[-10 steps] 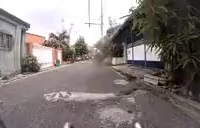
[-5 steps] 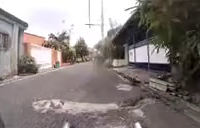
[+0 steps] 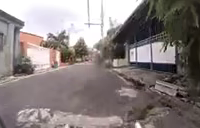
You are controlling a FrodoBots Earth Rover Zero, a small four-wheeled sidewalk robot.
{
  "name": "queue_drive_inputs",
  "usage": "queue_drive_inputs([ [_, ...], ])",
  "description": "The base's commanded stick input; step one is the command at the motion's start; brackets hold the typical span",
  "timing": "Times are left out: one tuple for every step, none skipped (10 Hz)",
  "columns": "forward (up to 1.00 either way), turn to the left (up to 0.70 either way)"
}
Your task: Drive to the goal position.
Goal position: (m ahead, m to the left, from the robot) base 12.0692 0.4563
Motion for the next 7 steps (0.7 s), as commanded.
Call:
queue_drive_inputs([
  [0.70,0.00],
  [0.70,0.00],
  [0.70,0.00],
  [0.70,0.00],
  [0.70,0.00],
  [0.70,0.00],
  [0.70,0.00],
])
